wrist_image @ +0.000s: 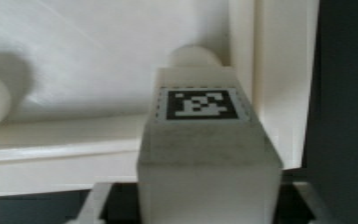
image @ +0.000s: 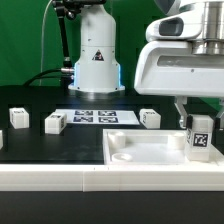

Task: Assemble one leg

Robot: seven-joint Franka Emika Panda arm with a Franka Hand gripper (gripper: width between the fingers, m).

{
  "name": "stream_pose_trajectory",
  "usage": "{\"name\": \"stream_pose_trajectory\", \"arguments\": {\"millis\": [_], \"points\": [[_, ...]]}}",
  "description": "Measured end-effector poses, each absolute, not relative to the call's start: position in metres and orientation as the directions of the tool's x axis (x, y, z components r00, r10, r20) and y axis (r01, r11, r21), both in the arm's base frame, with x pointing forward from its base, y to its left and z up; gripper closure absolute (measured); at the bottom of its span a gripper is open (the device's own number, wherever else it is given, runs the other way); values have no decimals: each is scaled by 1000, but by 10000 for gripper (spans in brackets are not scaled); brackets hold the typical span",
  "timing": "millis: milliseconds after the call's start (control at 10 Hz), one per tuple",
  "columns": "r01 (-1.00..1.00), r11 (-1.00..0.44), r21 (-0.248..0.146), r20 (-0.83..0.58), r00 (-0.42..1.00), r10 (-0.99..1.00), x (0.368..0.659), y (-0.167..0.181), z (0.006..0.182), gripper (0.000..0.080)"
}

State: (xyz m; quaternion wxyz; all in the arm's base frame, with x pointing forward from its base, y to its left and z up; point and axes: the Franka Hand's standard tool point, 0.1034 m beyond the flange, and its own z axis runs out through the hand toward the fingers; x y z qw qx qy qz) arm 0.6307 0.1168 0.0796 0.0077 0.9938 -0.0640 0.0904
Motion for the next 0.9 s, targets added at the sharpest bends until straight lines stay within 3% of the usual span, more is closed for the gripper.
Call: {"name": "stream_pose_trajectory", "arguments": {"millis": [400, 900], "points": [[-531, -844, -78, 160, 829, -536, 631, 112, 78, 509], [-854, -506, -122, 110, 495, -862, 628, 108, 77, 507]]}}
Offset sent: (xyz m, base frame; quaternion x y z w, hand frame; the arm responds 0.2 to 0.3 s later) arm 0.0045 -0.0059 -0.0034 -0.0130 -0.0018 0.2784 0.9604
